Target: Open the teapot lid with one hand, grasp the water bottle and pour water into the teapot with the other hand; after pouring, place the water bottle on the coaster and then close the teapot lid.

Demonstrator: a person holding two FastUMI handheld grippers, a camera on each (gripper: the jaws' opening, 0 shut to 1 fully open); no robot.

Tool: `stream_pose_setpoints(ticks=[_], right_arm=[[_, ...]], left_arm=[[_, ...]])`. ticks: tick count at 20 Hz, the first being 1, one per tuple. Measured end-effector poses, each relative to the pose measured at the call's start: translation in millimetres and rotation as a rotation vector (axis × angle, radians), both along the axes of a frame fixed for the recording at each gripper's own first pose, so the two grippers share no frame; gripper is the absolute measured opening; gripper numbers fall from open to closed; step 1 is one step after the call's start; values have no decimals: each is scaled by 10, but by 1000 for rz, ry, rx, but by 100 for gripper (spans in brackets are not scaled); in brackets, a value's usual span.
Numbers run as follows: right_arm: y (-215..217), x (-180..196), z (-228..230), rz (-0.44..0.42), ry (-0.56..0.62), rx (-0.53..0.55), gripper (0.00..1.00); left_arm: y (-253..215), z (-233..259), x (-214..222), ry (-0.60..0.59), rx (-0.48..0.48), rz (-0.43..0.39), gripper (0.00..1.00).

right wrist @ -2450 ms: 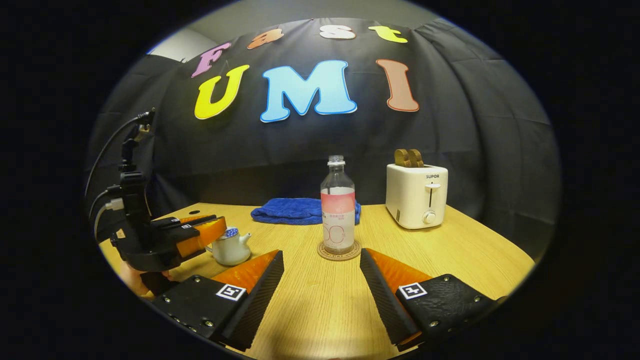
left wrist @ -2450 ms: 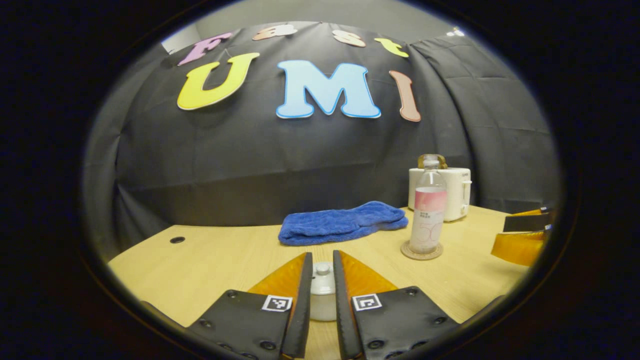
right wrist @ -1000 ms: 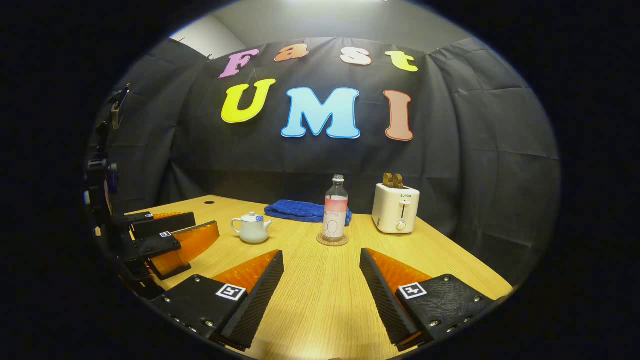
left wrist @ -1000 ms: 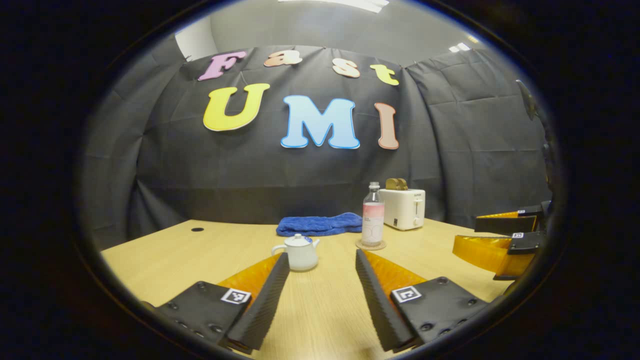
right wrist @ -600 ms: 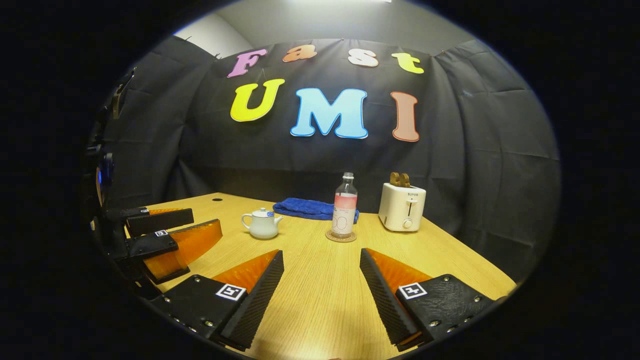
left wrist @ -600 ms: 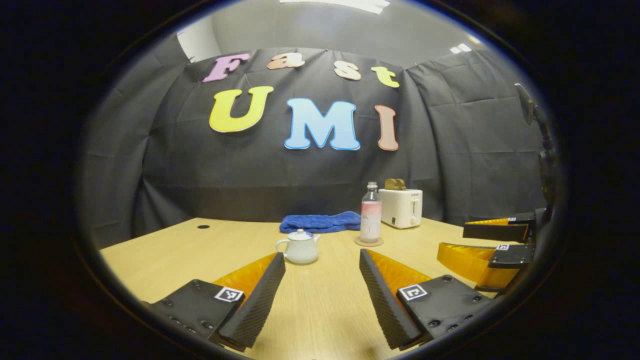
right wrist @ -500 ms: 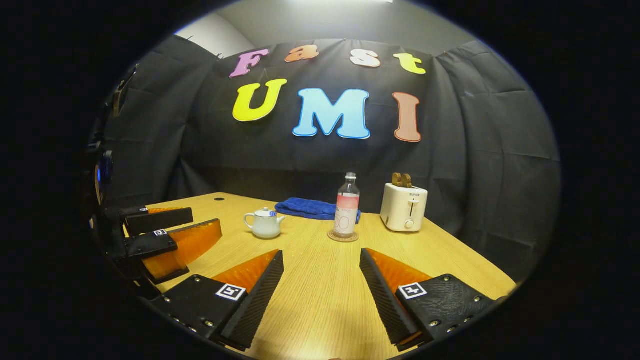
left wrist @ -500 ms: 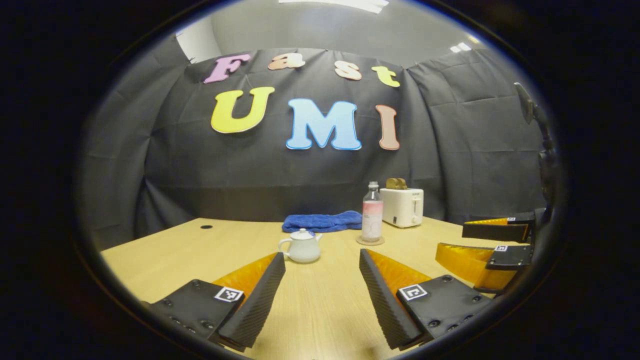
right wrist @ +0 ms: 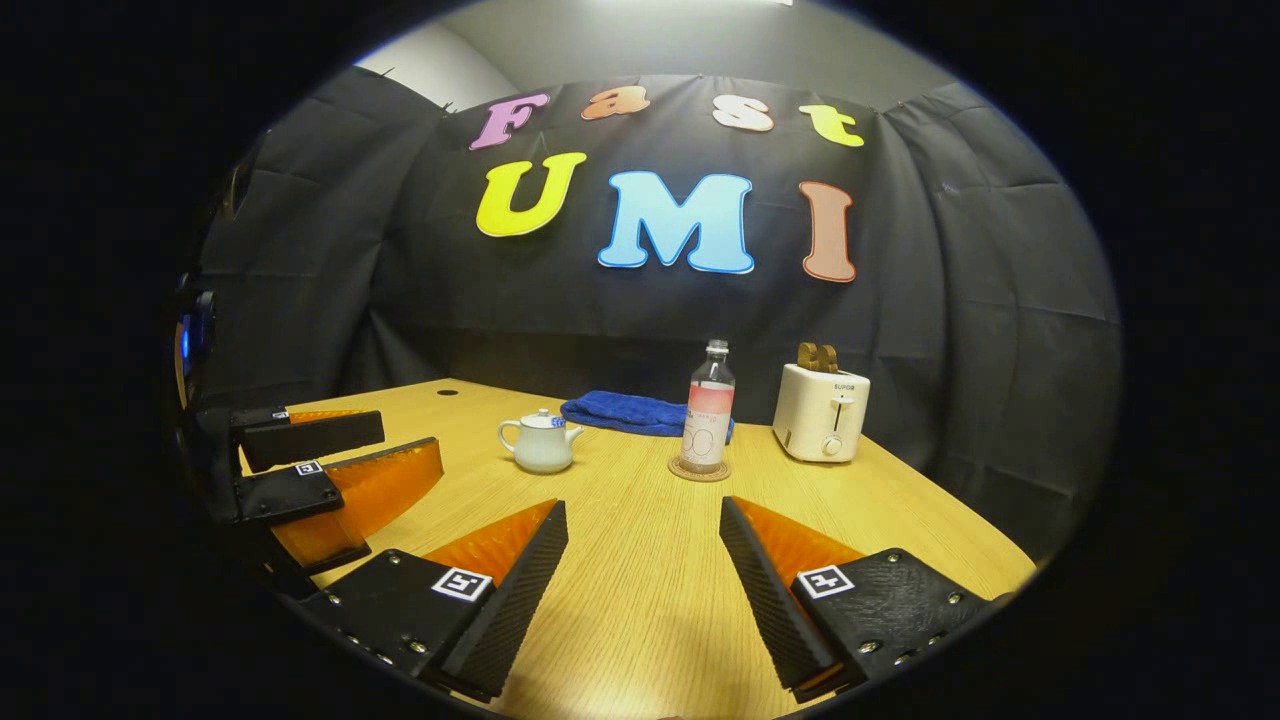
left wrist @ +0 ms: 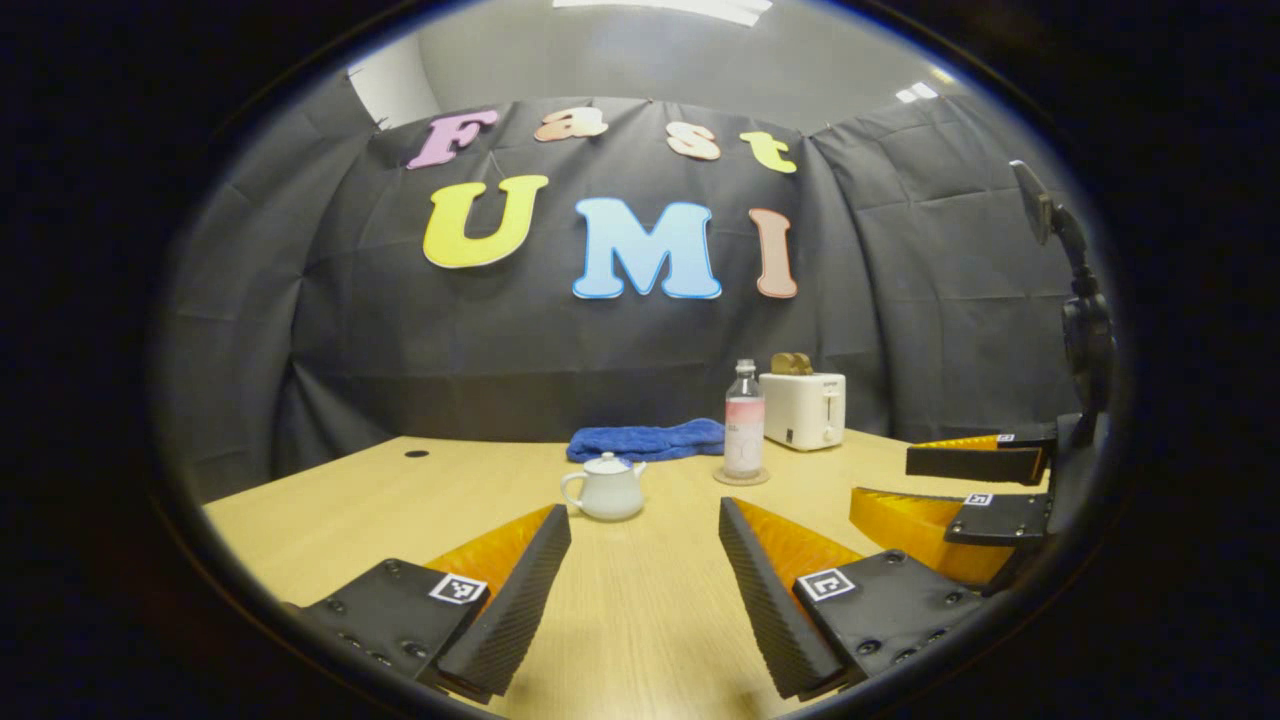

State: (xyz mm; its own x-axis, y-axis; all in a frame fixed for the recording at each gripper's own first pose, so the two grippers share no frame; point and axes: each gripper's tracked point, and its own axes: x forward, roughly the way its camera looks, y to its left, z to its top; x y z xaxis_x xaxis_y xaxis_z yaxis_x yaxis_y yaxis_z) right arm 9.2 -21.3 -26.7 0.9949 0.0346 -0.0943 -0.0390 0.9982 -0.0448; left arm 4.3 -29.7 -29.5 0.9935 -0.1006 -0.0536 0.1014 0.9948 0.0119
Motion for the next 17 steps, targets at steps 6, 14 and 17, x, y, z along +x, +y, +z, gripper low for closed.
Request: stream_pose_setpoints(ticks=[6,14,17], right_arm=[[-19,43,-66,-3,17,3,95],[-22,44,-99,-1,23,5,95],[-13,43,-117,3,26,11,95]], left_arm=[[-1,-67,31,15,-18,-3,99],[-38,-76,29,18,-15,-14,99],[-61,-88,19,18,-13,-17,99]])
